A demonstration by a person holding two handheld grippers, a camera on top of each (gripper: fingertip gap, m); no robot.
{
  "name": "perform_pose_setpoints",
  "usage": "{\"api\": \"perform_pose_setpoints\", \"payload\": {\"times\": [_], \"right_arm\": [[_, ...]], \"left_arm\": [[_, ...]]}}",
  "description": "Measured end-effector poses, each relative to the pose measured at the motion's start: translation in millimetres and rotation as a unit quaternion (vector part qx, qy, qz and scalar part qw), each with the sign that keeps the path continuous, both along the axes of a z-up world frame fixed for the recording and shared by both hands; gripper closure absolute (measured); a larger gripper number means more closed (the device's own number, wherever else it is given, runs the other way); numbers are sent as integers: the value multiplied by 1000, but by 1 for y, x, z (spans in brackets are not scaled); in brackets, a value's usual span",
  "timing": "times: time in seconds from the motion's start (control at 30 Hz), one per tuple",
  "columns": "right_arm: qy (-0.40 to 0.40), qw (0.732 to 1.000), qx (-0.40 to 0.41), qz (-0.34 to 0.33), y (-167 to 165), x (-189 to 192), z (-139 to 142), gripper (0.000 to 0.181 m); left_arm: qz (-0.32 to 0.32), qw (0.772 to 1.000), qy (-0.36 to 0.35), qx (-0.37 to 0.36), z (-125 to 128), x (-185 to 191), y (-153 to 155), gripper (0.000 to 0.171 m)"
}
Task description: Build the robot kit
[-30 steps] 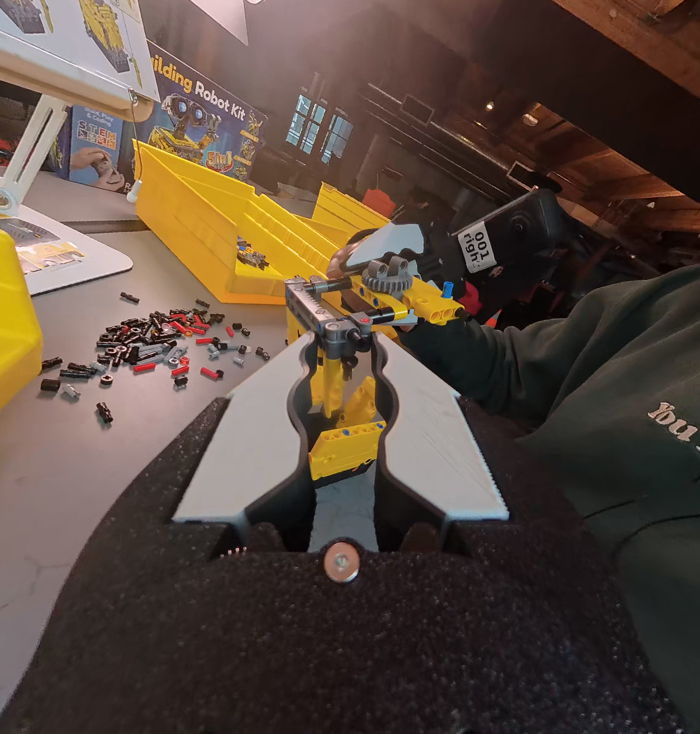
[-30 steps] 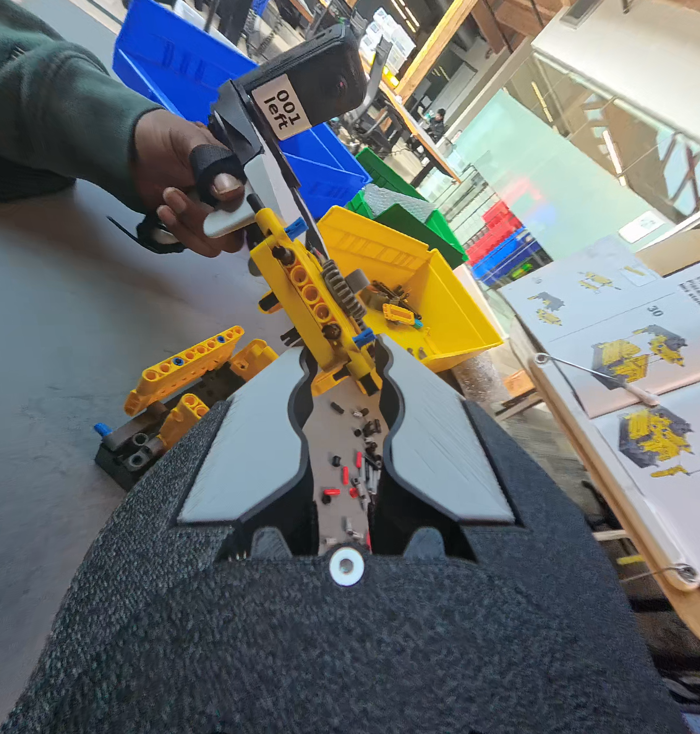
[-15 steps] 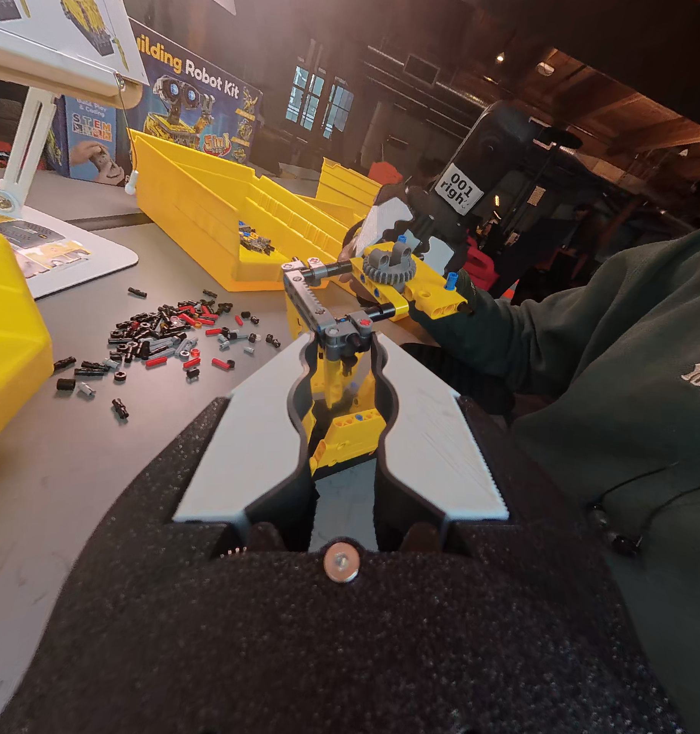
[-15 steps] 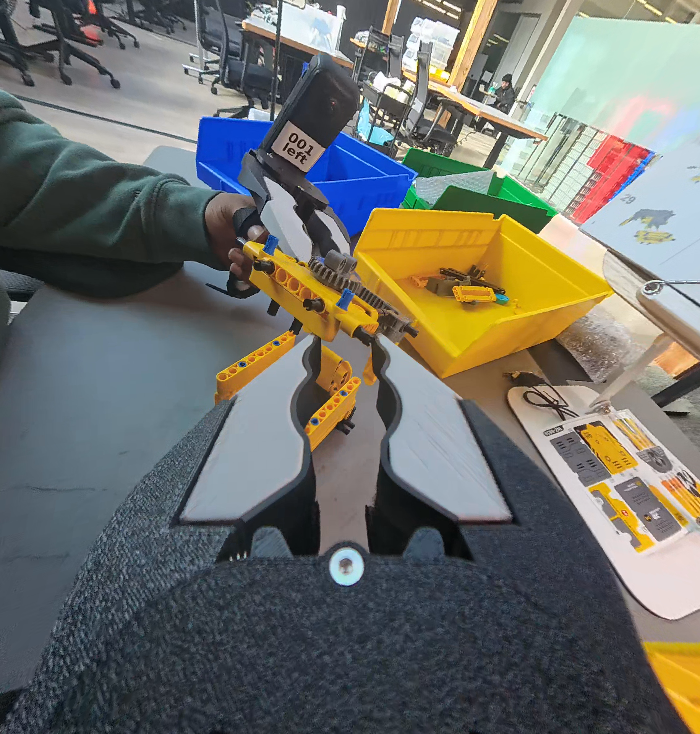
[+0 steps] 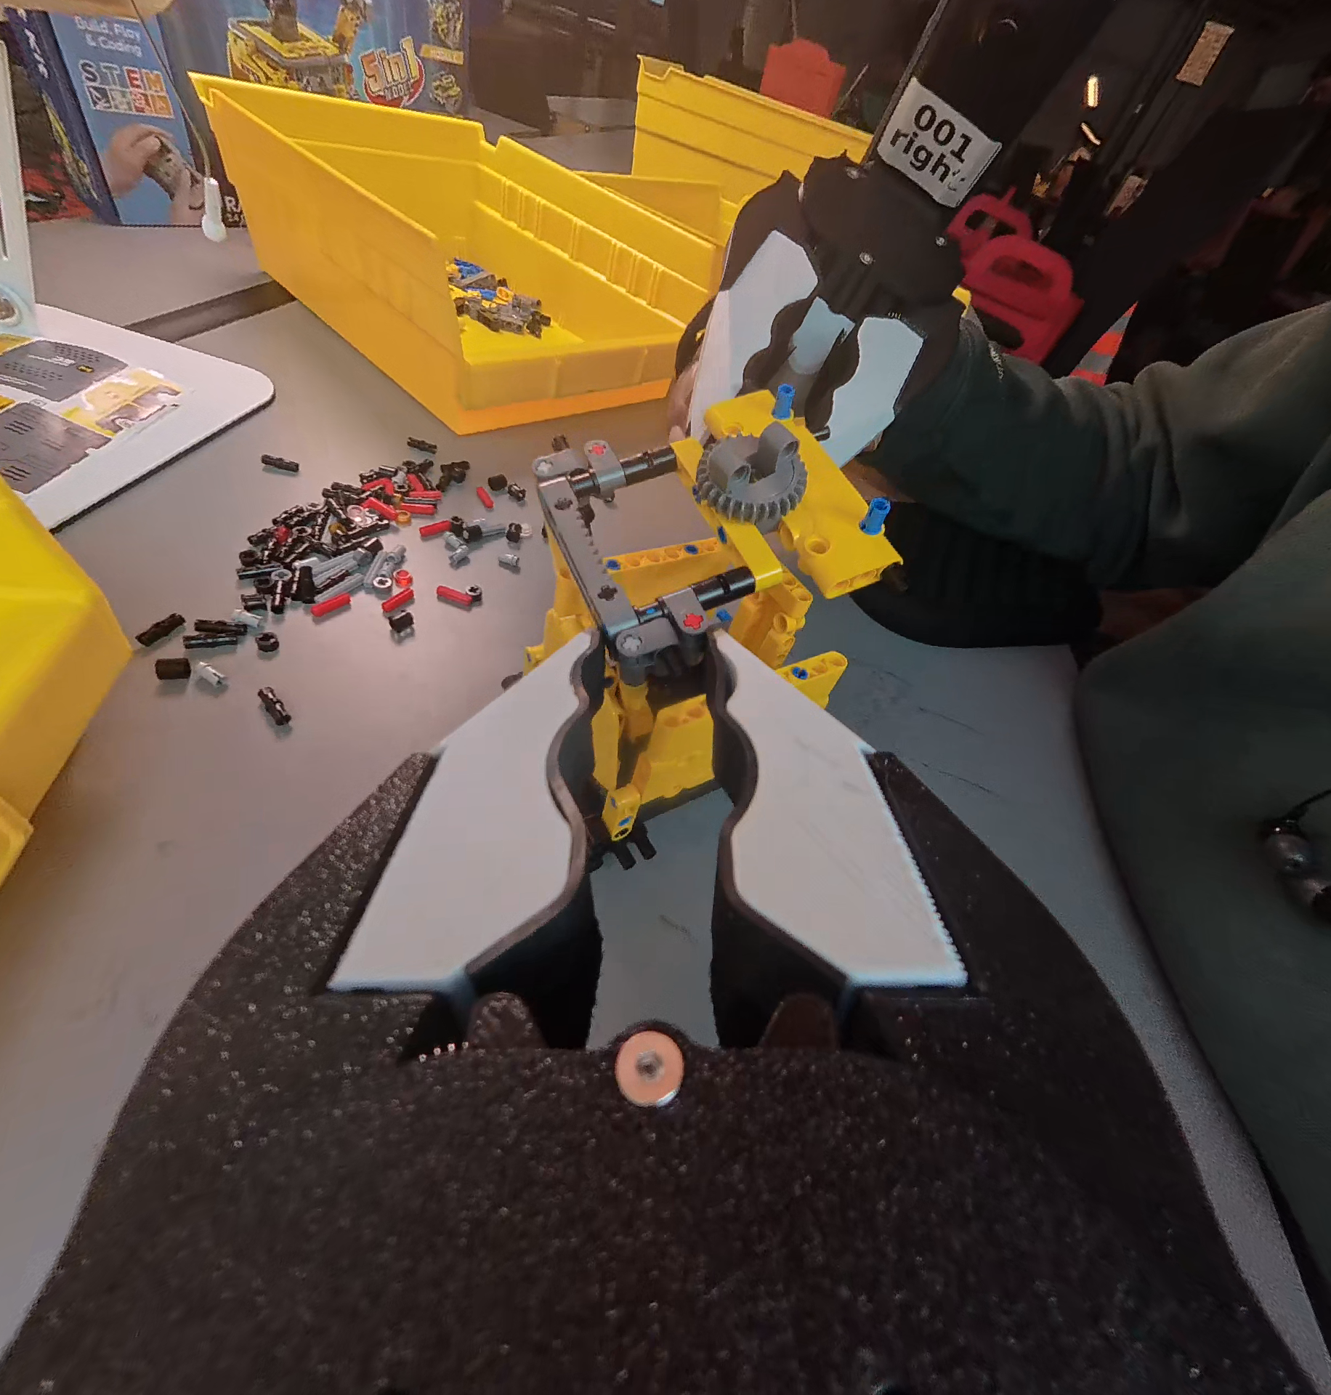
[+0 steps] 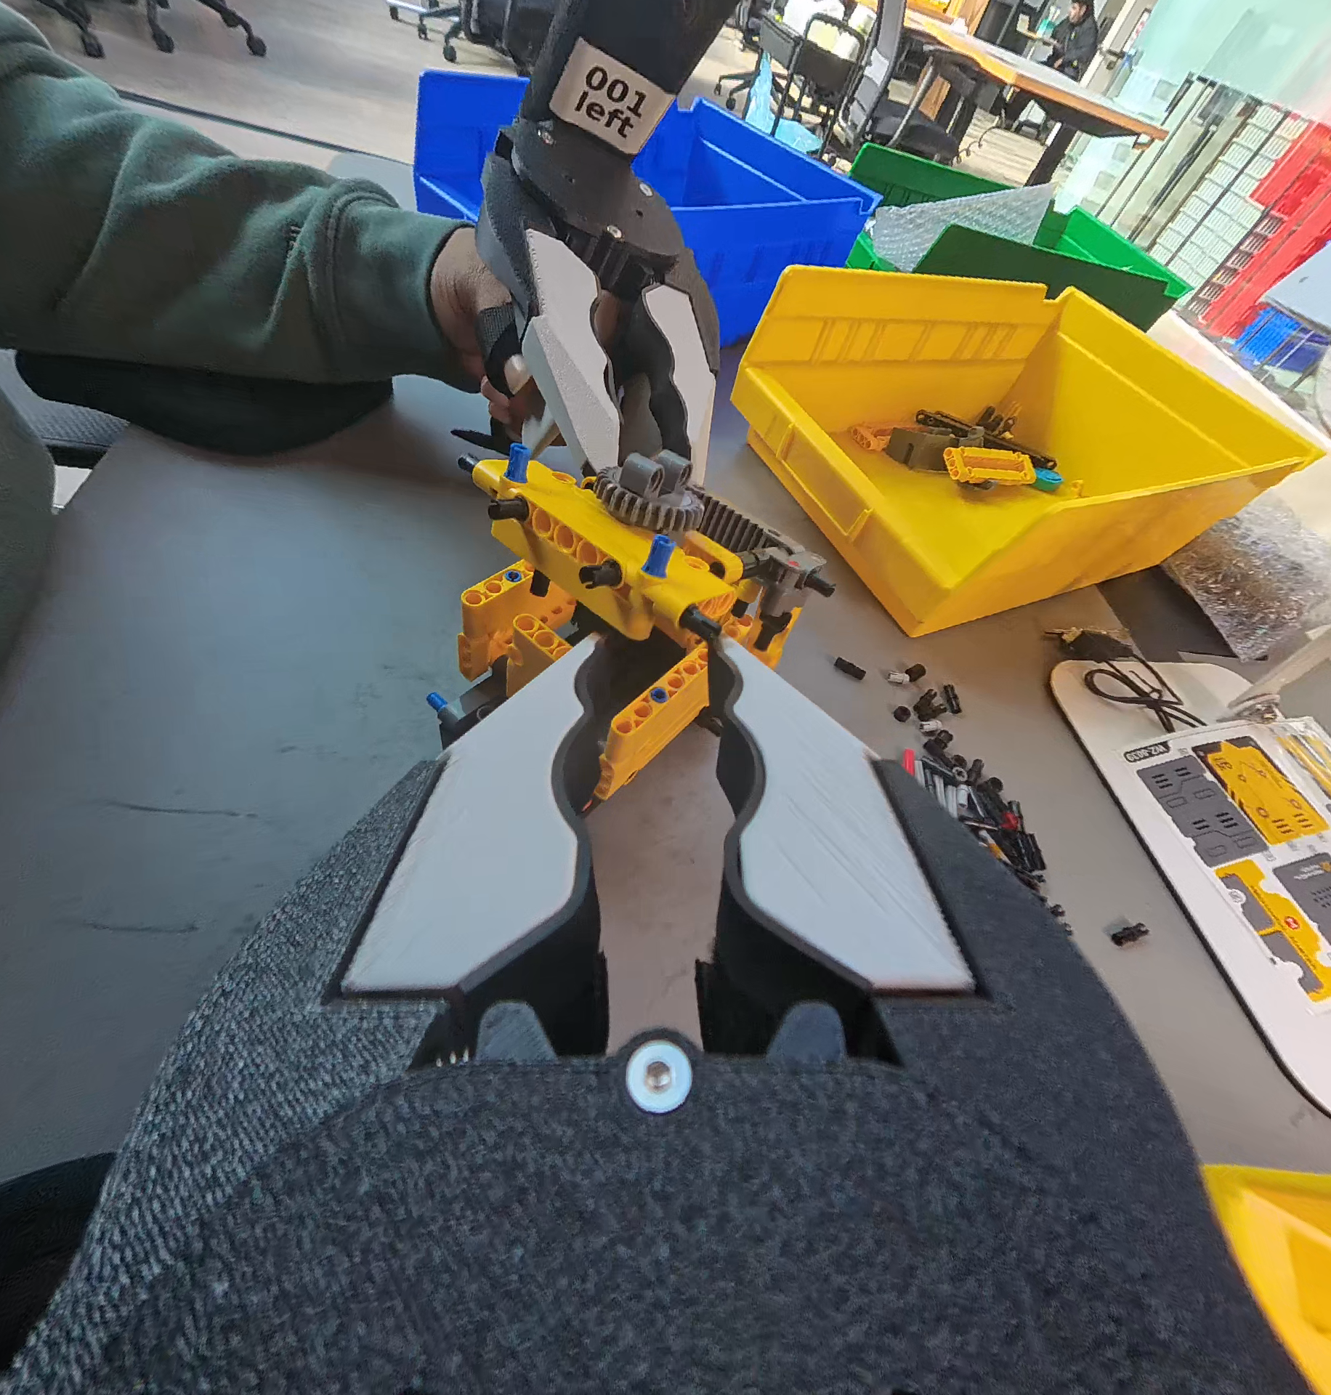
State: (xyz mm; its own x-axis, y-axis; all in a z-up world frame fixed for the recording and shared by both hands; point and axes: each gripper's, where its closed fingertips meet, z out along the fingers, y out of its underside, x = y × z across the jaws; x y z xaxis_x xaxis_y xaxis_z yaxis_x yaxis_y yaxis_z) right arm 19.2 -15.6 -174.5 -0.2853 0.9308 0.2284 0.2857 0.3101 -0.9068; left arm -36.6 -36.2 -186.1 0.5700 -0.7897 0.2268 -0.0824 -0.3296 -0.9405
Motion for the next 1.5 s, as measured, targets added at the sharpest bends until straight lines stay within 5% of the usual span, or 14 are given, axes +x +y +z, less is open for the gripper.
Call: {"api": "perform_pose_setpoints", "payload": {"times": [0.67, 1.0, 1.5], "right_arm": [[27, 1000, -1, 10, -10, -10, 14, 161], [-23, 1000, 2, 17, -10, -17, -12, 160], [-32, 999, -21, 21, -9, -6, -10, 158]], "left_arm": [[29, 993, 66, 88, 31, -14, -12, 147], [25, 994, 96, 50, 10, -21, -12, 147], [-3, 996, 84, 23, 2, -12, -18, 138]]}}
